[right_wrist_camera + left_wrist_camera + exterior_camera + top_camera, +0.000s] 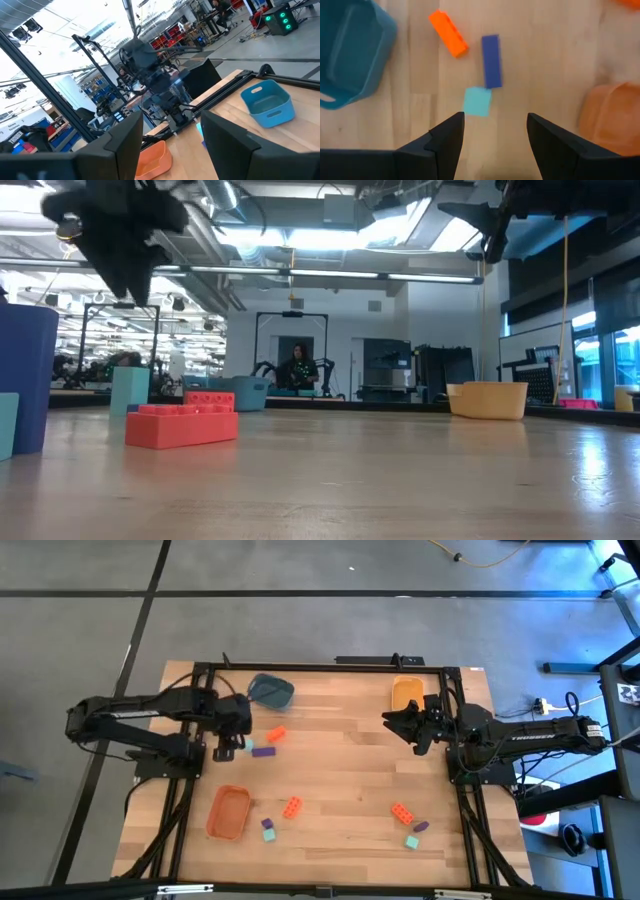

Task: Sort & place blocks by color
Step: Put the top light blue block into the orange bin

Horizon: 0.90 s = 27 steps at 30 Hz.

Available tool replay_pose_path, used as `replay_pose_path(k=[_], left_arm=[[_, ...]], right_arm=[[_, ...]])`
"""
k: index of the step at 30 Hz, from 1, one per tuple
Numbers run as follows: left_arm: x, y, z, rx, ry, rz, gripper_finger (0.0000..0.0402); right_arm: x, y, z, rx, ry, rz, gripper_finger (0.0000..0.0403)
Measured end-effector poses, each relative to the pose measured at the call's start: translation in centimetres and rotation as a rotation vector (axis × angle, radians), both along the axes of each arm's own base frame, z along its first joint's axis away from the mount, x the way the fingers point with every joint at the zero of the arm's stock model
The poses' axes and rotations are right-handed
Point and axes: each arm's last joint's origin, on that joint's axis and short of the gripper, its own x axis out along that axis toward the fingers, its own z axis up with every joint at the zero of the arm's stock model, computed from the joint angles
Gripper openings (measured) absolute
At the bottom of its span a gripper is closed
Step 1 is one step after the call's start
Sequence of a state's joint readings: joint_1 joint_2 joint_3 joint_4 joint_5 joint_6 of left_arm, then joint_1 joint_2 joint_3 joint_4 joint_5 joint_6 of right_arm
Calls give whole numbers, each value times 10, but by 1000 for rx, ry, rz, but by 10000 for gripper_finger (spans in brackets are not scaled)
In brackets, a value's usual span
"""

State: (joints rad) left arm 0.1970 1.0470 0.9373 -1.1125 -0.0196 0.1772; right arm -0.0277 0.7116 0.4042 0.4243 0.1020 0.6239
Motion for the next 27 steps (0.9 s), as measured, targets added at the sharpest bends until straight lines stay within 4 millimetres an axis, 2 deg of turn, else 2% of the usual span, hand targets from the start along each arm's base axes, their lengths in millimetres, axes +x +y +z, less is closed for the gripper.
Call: replay_pose_path(k=[9,16,27], left_arm=[[19,24,-24,-55,118,-113,212],[23,24,-32,-47,139,-230,212],[19,23,-70,-47,124,-234,212]], right_arm=[[0,0,-1,-1,8,-2,203],[0,0,-1,-6,9,-3,203],[0,0,-1,-4,10,-3,203]])
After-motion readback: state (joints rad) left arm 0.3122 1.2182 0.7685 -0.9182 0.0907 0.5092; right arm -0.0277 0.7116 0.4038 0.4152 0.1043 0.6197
